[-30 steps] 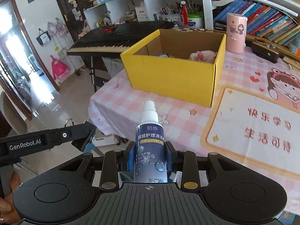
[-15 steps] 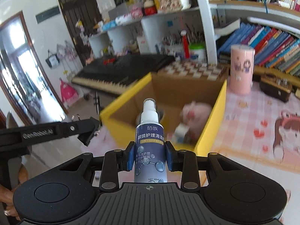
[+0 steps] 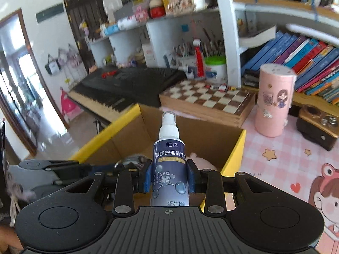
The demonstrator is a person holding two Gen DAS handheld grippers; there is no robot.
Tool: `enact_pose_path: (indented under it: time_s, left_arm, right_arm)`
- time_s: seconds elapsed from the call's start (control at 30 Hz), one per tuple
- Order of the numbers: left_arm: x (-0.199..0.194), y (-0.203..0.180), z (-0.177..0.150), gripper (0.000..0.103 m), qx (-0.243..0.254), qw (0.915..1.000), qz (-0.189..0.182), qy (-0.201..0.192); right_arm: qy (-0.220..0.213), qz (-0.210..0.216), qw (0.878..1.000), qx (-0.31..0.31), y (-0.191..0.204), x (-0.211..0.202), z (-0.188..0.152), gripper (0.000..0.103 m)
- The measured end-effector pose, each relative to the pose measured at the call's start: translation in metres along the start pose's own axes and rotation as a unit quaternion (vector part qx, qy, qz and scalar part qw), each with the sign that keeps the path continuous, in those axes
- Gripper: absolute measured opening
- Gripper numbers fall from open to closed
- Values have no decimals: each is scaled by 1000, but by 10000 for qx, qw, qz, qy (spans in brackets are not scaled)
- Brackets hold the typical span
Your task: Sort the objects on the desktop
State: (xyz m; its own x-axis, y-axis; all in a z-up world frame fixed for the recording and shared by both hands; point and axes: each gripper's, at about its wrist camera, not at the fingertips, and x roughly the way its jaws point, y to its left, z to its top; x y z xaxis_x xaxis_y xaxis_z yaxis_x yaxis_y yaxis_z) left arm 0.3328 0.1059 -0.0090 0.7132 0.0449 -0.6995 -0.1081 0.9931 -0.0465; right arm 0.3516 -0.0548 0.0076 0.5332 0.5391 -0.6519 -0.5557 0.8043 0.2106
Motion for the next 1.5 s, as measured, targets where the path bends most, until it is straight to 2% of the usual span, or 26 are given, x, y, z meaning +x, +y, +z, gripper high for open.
enact_pose_path:
  time_s: [0.17,0.27,0.33,0.43,0.5,0.67,0.77,1.0,1.1,1.23,1.5]
  left_arm:
    - [22,2,-6,12,24,9989,114,453]
    - [22,3,-10,17,12,9989,130,446]
    - [16,5,-10,40,22,9995,168,263]
    - [4,6,-7,59,130,9998,158,-61]
    - [-6,8,-7,62,161,9994,209,-221]
    - [-40,19,-13,73,-35,9981,215,-571]
    - [-63,26,-19,80,-131,9966,212,-779]
    - [-119,34,-40,103,-340,9908,63,-1310]
    - [-139,36,-53,103,-425,9879,-115,-1486]
    - [-159,31,-71,103,-379,9866,-338,-1549]
    - [-193,15,-123,103,102,9882,-443,-1463]
  right_arm:
    - [820,290,9950,-492,4,44,14,33]
    - [1095,245,9912,-695,11,66,20,33]
    - [1241,237,9884,-841,16,78,25,33]
    - [1351,236,9860,-947,24,91,31,33]
    - [1329,184,9859,-998,27,94,33,33]
    - [854,278,9934,-719,23,81,41,38]
    - [507,248,9971,-511,18,58,42,38]
    - [-447,-268,9985,154,9,-26,21,43]
    - [-793,-726,9934,387,8,-68,-5,45]
    - [-1102,-1549,9789,745,11,-119,-55,50]
    - [-1102,-2546,9479,1564,46,-182,-152,51]
